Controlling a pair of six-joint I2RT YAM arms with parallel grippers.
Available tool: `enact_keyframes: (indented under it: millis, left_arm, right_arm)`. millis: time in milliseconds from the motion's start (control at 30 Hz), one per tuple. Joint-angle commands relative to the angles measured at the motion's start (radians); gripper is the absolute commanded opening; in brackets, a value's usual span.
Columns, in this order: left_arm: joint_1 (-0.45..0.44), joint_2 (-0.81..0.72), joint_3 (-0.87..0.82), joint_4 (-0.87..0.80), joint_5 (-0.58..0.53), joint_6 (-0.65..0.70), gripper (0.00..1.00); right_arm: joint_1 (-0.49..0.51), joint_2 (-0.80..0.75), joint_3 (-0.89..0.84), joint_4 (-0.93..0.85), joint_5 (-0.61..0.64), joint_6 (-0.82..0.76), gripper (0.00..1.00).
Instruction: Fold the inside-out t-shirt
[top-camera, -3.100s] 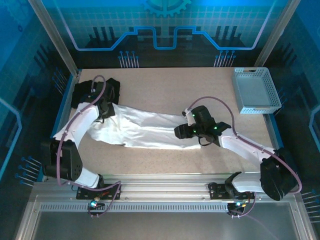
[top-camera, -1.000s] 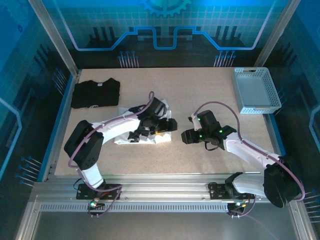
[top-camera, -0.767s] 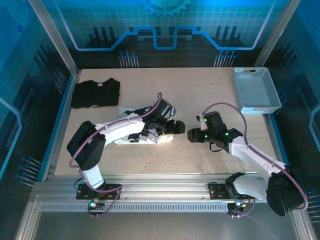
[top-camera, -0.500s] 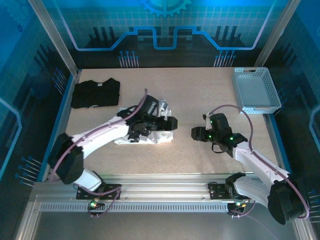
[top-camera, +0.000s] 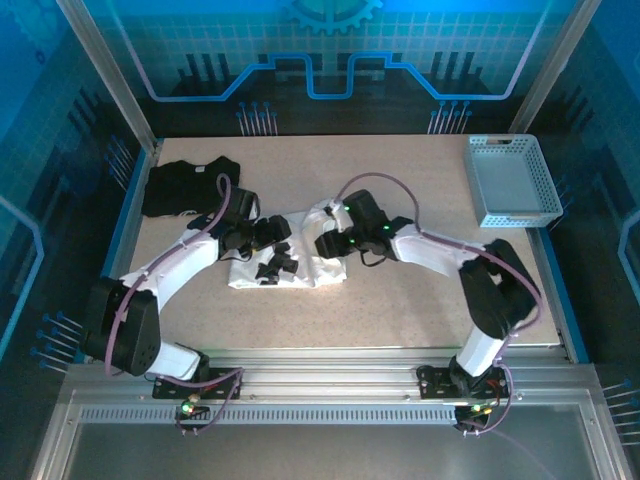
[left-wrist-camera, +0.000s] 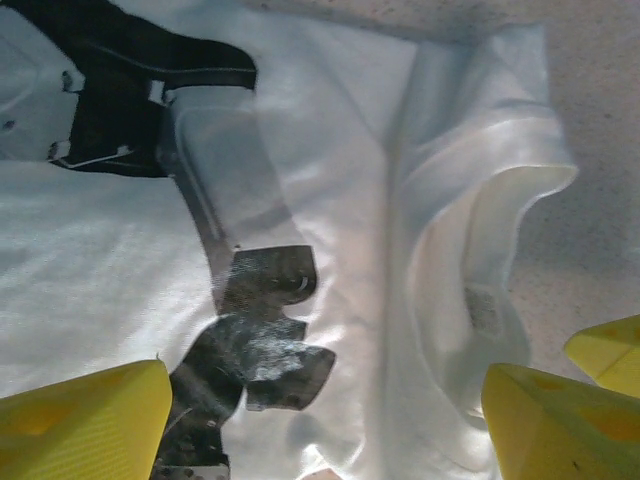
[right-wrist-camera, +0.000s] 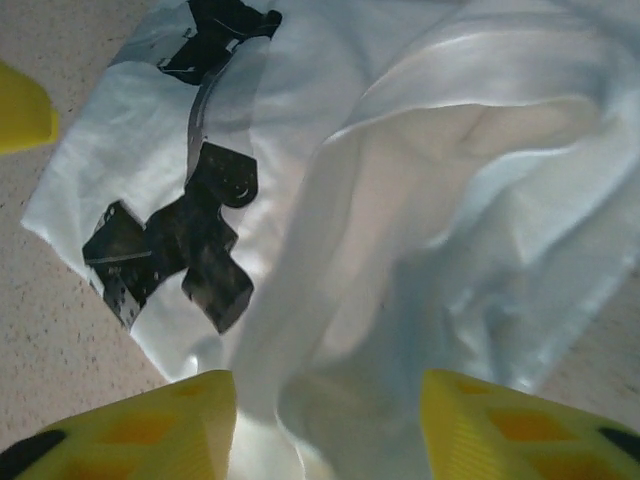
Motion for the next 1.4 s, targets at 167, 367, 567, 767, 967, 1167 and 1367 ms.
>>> enact_keyframes:
  millis: [167,367,567,767,967,1167,1367]
  left_arm:
    - [0.016,0.046,-0.046,-0.005,-0.031,0.048,0.82]
    - [0.016,0.073,-0.073,0.023,-0.042,0.060,0.82]
    - [0.016,0.114,-0.063,0.028,-0.037,0.077,0.82]
    - [0.016,0.112,-0.064,0.035,-0.023,0.086,0.82]
    - [0.016,0.098,-0.063,0.040,0.003,0.086,0.82]
    - [0.016,0.097,-0.058,0.036,0.003,0.096,0.82]
    - [0.016,0.108,-0.059,0.043,0.008,0.101,0.82]
  right_arm:
    - [-0.025,-0.015,-0.047,-0.110,0.080,0.047,0.12]
    - [-0.115,-0.103,-0.188,-0.076,0.070,0.171,0.07]
    - [-0.127,-0.125,-0.166,-0.067,0.081,0.169,0.30]
    - [-0.095,0.001,0.014,-0.041,0.067,0.109,0.55]
    - [-0.114,0.200,0.227,-0.103,0.071,0.123,0.60]
    - [-0.129,0.297,0.333,-0.129,0.032,0.109,0.45]
    - [-0.168,0.296,0.323,-0.105,-0.017,0.121,0.13]
